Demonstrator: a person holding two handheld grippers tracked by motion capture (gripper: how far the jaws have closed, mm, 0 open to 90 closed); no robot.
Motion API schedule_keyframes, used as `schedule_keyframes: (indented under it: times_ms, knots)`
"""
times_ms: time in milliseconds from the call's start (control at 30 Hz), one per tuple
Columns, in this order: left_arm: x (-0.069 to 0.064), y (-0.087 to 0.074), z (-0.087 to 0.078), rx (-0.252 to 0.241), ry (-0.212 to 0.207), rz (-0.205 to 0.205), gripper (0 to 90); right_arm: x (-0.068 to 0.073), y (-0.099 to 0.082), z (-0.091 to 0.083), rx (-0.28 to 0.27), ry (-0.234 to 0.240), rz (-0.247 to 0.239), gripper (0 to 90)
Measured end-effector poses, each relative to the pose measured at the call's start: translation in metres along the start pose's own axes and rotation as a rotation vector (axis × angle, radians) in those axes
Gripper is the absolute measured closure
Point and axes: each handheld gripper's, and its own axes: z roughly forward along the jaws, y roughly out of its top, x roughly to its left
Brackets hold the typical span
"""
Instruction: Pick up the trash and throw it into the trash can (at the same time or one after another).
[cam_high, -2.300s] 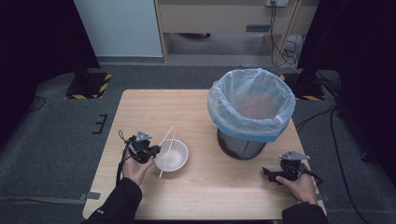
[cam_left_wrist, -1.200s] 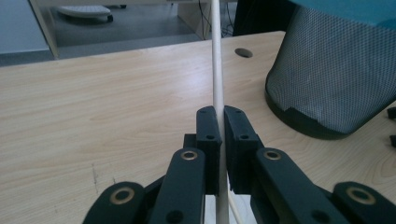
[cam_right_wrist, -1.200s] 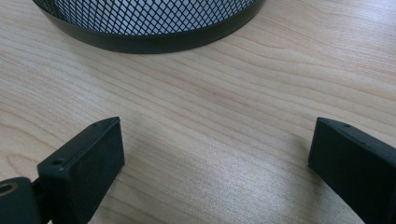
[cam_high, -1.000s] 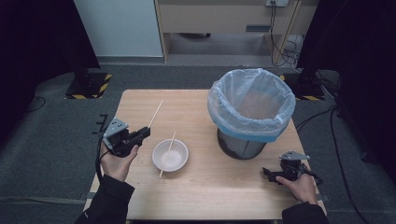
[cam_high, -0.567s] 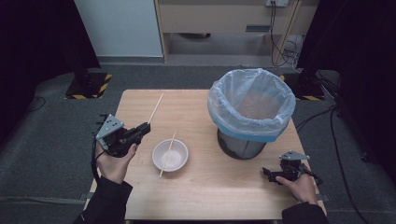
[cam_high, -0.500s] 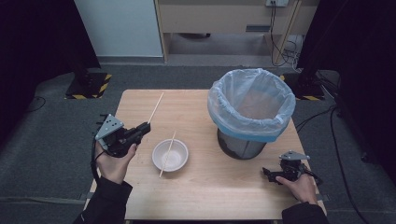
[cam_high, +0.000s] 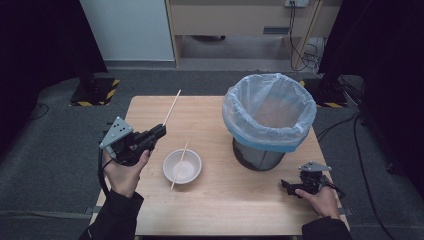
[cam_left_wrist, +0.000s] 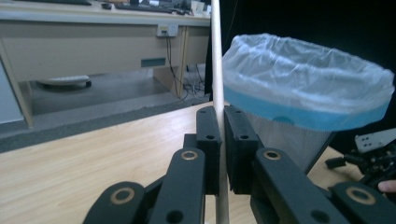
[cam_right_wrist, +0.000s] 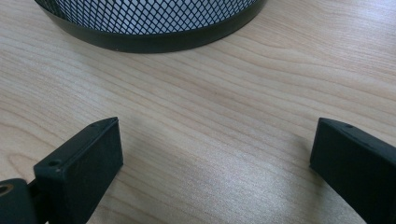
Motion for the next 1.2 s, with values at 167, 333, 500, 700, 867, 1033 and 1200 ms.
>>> schedule_keyframes:
  times_ms: [167,333,500,700,867,1033,1200]
  knots:
    - [-0.006,0.011,0.008,-0.015,-0.016,0.009,85.2,0.0,0.0,0.0,0.0,0.0,0.0,2.6]
    - [-0.012,0.022,0.016,-0.025,-0.026,0.021,85.2,0.0,0.0,0.0,0.0,0.0,0.0,2.7]
    - [-0.017,0.031,0.023,-0.04,-0.035,0.03,85.2,0.0,0.0,0.0,0.0,0.0,0.0,2.7]
    - [-0.027,0.048,0.033,-0.064,-0.055,0.045,85.2,0.0,0.0,0.0,0.0,0.0,0.0,2.6]
    - [-0.035,0.062,0.041,-0.086,-0.07,0.068,85.2,0.0,0.0,0.0,0.0,0.0,-0.001,2.7]
    - [-0.043,0.074,0.049,-0.095,-0.085,0.079,85.2,0.0,0.0,0.0,0.0,0.0,0.0,2.6]
    - [-0.05,0.082,0.058,-0.097,-0.098,0.09,85.2,0.0,0.0,0.0,0.0,0.0,0.0,2.7]
